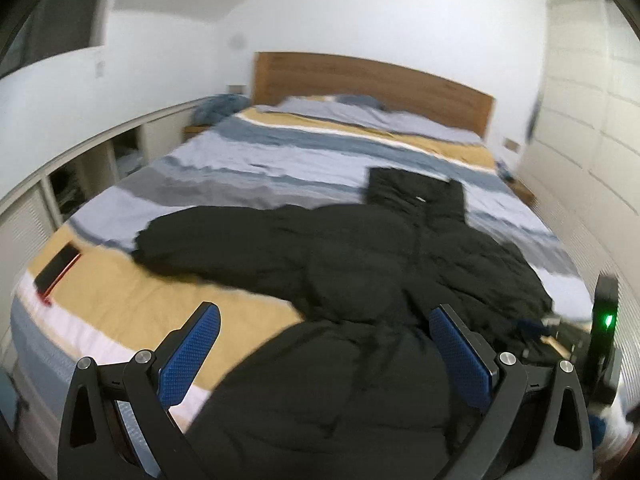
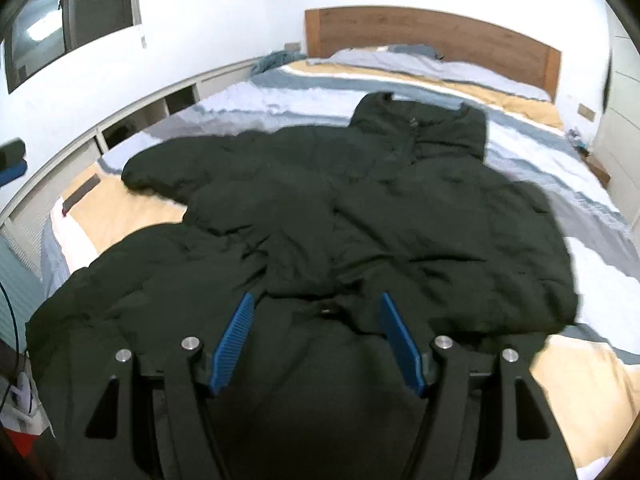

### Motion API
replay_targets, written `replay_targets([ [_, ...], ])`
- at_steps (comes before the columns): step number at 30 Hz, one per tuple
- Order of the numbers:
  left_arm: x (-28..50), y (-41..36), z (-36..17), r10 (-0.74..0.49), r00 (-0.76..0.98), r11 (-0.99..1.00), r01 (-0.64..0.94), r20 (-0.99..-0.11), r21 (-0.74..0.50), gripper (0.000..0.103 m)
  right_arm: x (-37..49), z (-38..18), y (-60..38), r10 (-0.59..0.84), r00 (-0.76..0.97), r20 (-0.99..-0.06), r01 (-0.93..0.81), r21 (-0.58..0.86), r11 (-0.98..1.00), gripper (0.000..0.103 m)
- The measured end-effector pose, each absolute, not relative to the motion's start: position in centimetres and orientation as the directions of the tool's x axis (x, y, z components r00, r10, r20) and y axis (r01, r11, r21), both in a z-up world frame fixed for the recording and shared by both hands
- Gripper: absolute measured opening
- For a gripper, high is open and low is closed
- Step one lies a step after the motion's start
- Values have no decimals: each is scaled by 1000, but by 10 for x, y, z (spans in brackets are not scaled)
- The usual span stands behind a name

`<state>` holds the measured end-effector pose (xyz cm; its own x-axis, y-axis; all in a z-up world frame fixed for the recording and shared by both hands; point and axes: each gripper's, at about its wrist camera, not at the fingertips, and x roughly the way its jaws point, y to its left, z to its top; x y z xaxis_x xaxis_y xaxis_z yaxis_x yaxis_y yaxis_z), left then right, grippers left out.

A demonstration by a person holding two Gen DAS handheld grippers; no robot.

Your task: Fold large clothes

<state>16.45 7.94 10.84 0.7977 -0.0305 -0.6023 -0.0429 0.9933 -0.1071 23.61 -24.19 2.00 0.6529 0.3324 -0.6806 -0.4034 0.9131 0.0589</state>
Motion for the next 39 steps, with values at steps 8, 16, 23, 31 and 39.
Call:
replay_targets([
  [8,229,-4,94,-122,745,991,51,-656,-127,102,264,54,-332,168,757,-631,-203,17,979,64],
  [16,335,-107,44,-109,705,994,62,-701,-91,102,334,46,-370,124,760,-638,-129,39,991,64],
  [23,392,-149,-18,-97,661,995,45,-745,-90,102,371,-7,-368,155,702,-695,-142,76,987,65],
  [31,380,-123,-50,-112,589,993,104,-800,-62,103,370,-46,-381,177,661,-729,-169,85,982,65],
  [39,361,-105,-41,-83,566,995,96,-820,-34,103,354,-15,-380,96,686,-722,-120,17,993,64],
])
